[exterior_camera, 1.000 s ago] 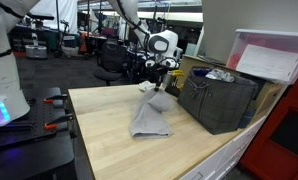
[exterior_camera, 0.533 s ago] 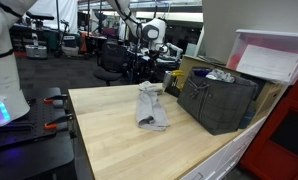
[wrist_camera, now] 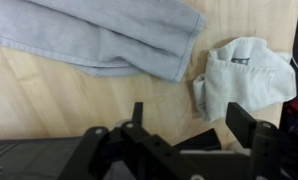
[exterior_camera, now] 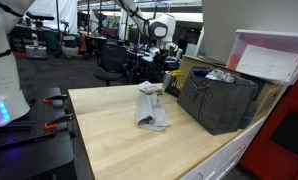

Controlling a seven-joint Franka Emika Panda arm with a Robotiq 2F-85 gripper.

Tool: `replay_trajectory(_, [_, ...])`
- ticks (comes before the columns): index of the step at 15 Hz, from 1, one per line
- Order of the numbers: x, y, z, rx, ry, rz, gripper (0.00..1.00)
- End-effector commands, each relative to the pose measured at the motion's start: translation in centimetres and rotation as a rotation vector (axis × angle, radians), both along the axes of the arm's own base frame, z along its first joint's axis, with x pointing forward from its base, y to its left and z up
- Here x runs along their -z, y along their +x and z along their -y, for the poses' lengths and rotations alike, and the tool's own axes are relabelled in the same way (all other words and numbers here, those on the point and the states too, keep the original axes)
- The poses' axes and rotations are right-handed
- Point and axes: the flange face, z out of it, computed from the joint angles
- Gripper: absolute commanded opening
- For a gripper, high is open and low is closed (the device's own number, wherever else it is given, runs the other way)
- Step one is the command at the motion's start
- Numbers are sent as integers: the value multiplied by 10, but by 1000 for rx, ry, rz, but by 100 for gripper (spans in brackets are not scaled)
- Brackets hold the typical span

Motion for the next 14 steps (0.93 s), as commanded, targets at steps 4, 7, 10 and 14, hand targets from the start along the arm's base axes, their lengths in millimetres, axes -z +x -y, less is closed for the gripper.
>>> replay_trajectory(4, [35, -20, 147, 181, 61, -66, 100])
replay_trajectory(7, [64, -30, 182, 233, 85, -113, 100])
replay_trajectory(10, [93, -36, 196, 258, 105, -157, 100])
replay_trajectory(14, [125, -40, 202, 237, 89, -196, 100])
